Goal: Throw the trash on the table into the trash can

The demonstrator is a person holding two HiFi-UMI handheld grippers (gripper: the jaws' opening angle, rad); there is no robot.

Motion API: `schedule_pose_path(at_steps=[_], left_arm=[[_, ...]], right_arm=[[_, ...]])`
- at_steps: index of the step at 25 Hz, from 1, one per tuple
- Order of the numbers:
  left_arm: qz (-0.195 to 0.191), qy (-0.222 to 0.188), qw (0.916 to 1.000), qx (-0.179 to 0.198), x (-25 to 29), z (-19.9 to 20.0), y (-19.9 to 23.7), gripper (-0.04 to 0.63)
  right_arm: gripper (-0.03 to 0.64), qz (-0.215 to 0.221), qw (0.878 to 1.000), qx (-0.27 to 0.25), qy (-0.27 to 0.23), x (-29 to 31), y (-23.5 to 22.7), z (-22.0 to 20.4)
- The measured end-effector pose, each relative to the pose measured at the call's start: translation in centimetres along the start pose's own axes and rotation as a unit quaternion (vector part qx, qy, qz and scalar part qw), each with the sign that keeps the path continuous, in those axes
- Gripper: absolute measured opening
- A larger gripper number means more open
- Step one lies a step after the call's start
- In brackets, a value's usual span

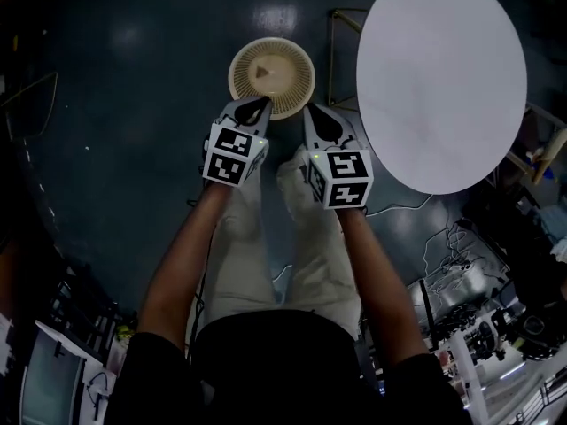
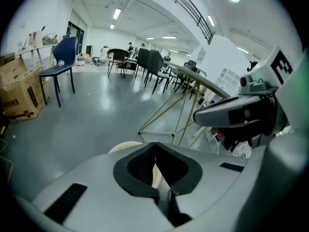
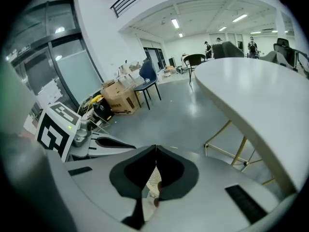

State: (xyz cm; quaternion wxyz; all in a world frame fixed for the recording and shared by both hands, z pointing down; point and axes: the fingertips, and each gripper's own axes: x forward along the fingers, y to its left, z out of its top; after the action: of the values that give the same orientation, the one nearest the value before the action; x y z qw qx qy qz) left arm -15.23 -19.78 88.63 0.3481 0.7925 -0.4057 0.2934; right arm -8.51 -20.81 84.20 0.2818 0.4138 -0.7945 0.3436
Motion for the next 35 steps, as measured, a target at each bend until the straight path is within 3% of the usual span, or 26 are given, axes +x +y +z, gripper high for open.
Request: schedule_pose_path(at_steps=[5, 12, 21, 28, 31, 35], left_arm=[[-0.006, -0.017, 0.9997, 0.013, -3.3, 4.7, -1.8, 0.015], [-0.009, -0.036, 0.9993, 0.004, -9.8, 9.9, -5.7, 0.015], [-0.028, -0.076, 0.9962, 0.032, -15.4, 17.3, -10.8, 0.015], [-0.022, -0.135, 0.9906, 0.001, -20.5, 23.6, -15.8, 0.015], [-0.023, -0.146, 0.9886, 0.025, -22.3, 25.3, -17.9, 0.015], [-0.013, -0.155, 0.9835, 0.093, -24.9, 27.7, -20.6, 0.015]], right_arm=[[0.018, 0.003, 1.0, -0.011, -0.01, -3.5, 1.5, 3.5], [0.018, 0.009, 1.0, -0.029, -0.003, -10.3, 4.0, 6.6], [0.018, -0.017, 0.998, -0.033, -0.052, -16.9, 2.9, 14.3], [0.018, -0.019, 0.994, -0.048, -0.099, -23.9, 2.1, 20.1], [0.018, -0.019, 0.991, -0.052, -0.12, -26.8, 2.2, 22.1], [0.018, -0.024, 0.987, -0.065, -0.146, -30.8, 2.1, 24.7]])
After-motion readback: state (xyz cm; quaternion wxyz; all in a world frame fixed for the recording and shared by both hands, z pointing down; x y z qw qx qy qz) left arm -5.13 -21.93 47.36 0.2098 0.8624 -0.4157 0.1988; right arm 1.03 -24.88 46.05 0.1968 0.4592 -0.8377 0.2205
